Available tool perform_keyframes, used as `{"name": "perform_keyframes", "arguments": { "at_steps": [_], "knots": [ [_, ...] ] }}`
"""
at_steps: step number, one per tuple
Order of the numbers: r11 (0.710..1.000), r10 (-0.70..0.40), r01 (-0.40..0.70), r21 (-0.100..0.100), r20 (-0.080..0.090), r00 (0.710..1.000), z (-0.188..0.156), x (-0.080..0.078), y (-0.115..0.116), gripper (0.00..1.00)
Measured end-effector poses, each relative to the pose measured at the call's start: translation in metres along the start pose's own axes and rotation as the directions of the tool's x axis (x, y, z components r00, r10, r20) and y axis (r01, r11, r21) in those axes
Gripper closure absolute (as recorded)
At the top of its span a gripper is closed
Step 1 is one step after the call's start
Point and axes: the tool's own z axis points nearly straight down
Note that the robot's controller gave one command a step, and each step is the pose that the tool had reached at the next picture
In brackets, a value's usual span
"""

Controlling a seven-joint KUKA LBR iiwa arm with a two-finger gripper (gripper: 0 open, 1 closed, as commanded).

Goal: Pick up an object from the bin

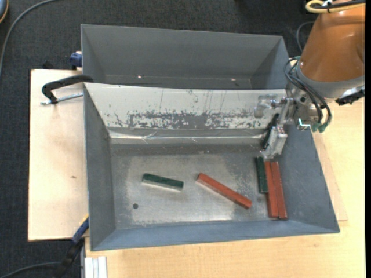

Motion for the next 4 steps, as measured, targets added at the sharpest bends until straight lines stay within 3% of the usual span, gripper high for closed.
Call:
{"name": "perform_keyframes", "arguments": {
  "at_steps": [1, 2, 3, 4],
  "knots": [
    [0.995, -0.1, 0.1, -0.001, -0.002, 0.995, 0.148, 0.004, 0.029, 0.0],
    [0.995, -0.096, 0.096, -0.001, 0.0, 0.995, 0.175, 0.066, 0.051, 0.0],
    [0.995, -0.096, 0.096, 0.001, 0.006, 0.995, 0.173, 0.063, 0.05, 1.0],
    [0.978, -0.208, 0.208, 0.005, 0.013, 0.978, 0.064, 0.055, 0.035, 1.0]
  ]
}}
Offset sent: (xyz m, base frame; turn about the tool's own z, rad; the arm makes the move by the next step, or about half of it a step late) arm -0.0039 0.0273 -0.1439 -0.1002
